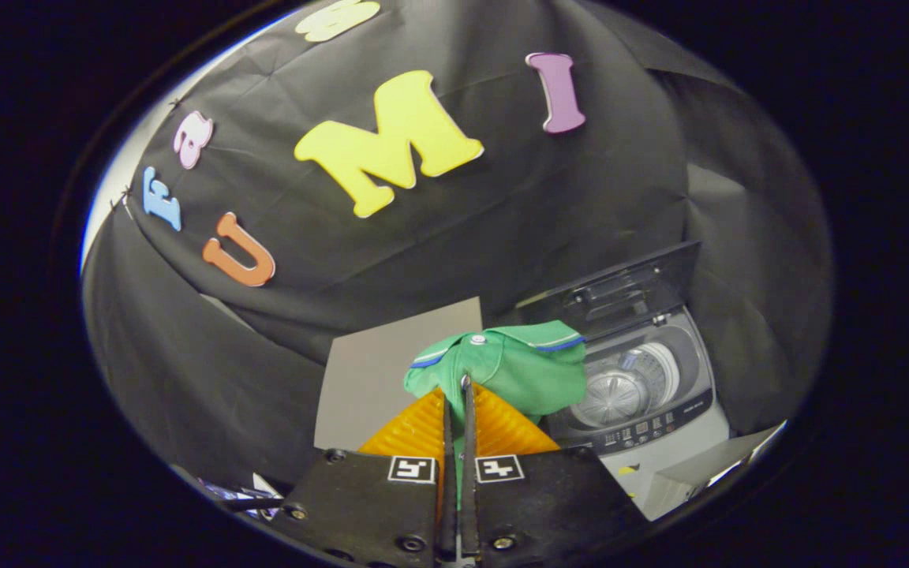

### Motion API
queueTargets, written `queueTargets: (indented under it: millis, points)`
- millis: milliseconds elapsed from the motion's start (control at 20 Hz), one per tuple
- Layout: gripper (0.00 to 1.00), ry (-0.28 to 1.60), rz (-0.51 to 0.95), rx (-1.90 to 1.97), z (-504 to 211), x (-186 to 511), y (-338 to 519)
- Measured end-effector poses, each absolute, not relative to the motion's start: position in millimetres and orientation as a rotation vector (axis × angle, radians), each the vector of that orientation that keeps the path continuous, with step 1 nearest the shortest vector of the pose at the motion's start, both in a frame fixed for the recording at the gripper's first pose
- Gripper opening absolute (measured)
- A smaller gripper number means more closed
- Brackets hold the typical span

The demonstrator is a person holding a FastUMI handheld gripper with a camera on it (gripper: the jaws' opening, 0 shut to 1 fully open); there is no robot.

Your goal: Put the clothes into the washing machine and then close the washing machine lid.

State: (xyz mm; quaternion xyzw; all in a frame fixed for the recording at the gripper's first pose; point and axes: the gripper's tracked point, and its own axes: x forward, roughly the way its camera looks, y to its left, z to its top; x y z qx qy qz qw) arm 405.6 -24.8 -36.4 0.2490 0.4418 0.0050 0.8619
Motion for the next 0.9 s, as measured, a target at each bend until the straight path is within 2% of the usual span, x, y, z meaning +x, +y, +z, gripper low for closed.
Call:
queueTargets:
  millis: [500, 900]
  points:
    - [0.06, 0.831, 0.011, 0.559, -23, 403, -125]
    - [0.06, 0.832, 0.015, 0.537, -54, 419, -173]
